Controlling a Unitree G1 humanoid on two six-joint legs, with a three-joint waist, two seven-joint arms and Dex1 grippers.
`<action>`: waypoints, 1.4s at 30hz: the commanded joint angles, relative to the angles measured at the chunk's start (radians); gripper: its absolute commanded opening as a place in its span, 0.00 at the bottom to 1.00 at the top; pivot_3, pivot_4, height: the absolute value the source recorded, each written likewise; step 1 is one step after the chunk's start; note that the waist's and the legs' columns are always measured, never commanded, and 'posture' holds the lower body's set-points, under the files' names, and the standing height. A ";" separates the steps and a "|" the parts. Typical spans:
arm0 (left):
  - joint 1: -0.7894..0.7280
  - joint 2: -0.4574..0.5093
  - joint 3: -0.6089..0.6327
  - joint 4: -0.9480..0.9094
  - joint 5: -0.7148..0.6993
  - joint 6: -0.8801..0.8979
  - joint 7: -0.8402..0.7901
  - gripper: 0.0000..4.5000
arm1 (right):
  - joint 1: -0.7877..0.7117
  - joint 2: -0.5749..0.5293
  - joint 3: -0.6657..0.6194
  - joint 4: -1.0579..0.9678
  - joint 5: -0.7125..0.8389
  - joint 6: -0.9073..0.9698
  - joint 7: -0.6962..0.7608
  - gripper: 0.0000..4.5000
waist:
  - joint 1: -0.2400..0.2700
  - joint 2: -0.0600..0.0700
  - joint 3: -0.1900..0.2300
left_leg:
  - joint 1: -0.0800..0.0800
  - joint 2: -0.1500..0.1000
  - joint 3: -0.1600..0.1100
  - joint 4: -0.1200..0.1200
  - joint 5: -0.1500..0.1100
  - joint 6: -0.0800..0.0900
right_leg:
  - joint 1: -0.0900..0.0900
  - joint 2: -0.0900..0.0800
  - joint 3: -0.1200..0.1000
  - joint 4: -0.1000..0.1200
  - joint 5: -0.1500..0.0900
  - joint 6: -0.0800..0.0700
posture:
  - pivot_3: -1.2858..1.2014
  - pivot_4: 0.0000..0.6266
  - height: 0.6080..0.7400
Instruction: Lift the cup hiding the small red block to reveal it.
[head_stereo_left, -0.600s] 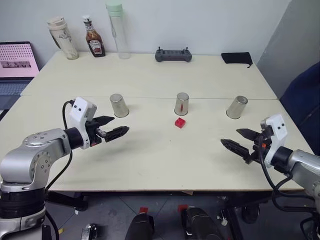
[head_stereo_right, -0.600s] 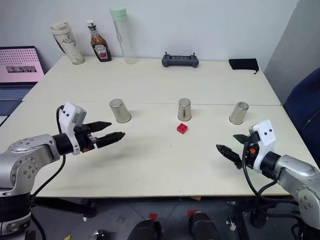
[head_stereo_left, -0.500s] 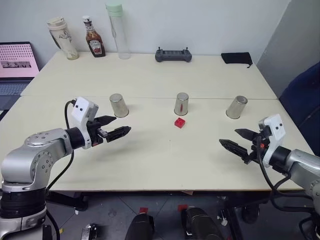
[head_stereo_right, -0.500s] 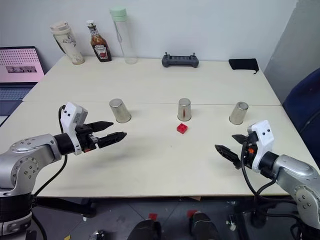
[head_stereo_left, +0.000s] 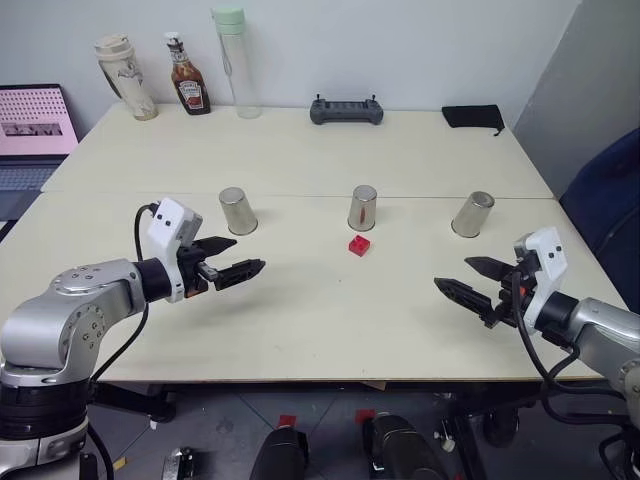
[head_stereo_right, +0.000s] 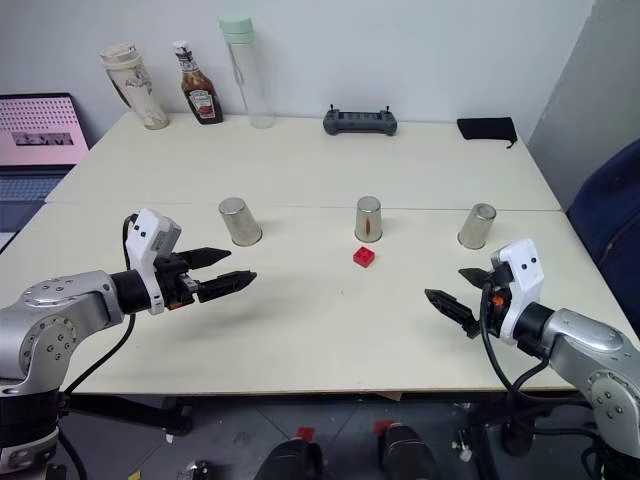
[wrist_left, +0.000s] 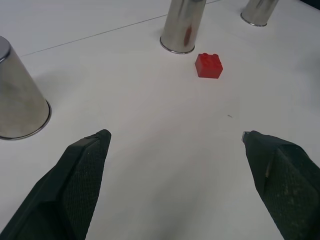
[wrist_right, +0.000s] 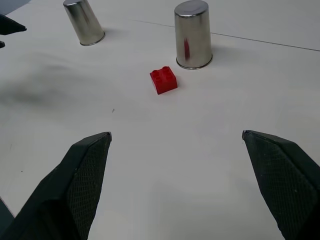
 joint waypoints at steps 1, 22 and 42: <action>0.012 0.026 -0.005 -0.032 0.002 -0.027 -0.022 1.00 | 0.015 -0.003 -0.027 -0.028 -0.006 -0.027 -0.027 0.99 | 0.001 0.000 0.000 | 0.000 0.000 0.000 0.000 0.000 0.000 | 0.000 0.000 0.000 0.000 0.000 0.000 | 0.52 0.24 1.00; 0.018 0.017 -0.006 -0.026 0.005 -0.124 -0.050 1.00 | 0.047 -0.015 -0.025 -0.037 0.056 -0.039 -0.046 0.99 | 0.005 0.000 0.000 | 0.001 0.000 0.001 0.001 0.000 0.000 | 0.000 0.000 0.001 0.001 0.000 0.000 | 0.52 0.24 1.00; 0.021 0.006 -0.024 -0.003 0.031 -0.184 -0.043 1.00 | 0.027 0.001 -0.020 -0.011 0.042 -0.076 -0.078 0.99 | 0.006 0.000 0.000 | 0.001 0.000 0.001 0.001 0.000 0.000 | 0.000 0.000 0.001 0.001 0.000 0.000 | 0.52 0.24 1.00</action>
